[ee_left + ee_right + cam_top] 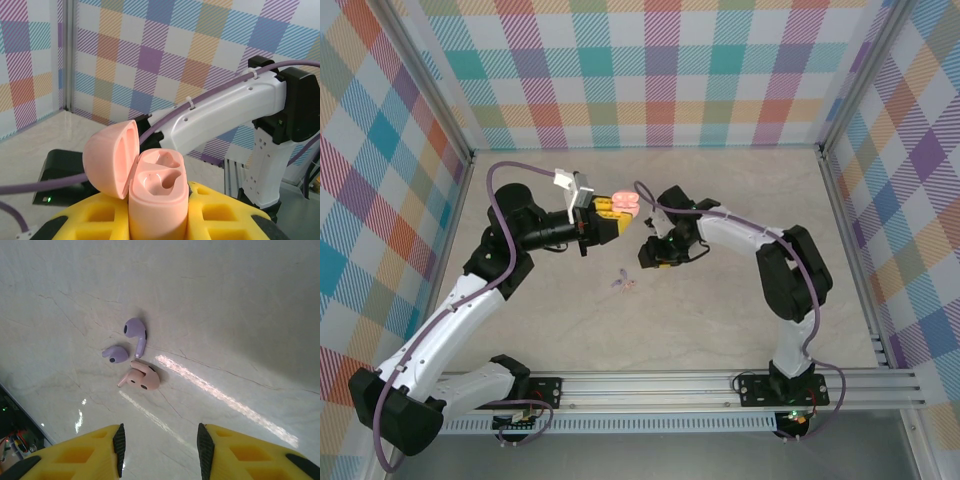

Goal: Insert the wireless bluetooth earbuds into the charging case

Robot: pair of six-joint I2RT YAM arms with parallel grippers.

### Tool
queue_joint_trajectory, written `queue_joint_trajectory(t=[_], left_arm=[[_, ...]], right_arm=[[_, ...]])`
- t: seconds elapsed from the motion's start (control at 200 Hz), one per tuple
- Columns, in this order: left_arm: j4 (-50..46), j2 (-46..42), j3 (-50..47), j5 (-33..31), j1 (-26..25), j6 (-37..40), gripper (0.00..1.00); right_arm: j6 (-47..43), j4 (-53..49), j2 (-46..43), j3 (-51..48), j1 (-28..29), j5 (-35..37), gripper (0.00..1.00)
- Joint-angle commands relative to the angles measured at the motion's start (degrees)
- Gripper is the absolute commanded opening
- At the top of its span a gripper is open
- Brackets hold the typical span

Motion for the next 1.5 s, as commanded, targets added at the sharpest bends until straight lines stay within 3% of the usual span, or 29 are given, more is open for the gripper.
queue_joint_trajectory(t=[0.0, 0.605, 1.015, 1.495], left_arm=[[1.0, -1.5, -0.2, -0.1, 0.9, -0.7, 0.19], [-0.6, -2.0, 0.0, -0.3, 0.9, 0.2, 0.19], [-2.1, -3.0, -0.1, -0.3, 0.9, 0.9, 0.19], [-1.7, -2.3, 0.0, -0.1, 0.9, 1.0, 0.19]], right_arm=[[-0.7, -1.2, 1.8, 2.4, 1.7, 0.3, 0.45], [0.5, -4.9, 9.9, 8.9, 8.8, 8.7, 0.45], [2.7, -6.5, 11.5, 10.1, 9.4, 15.7, 0.37], [3.5, -13.5, 10.0, 11.8, 9.3, 31.0, 0.36]])
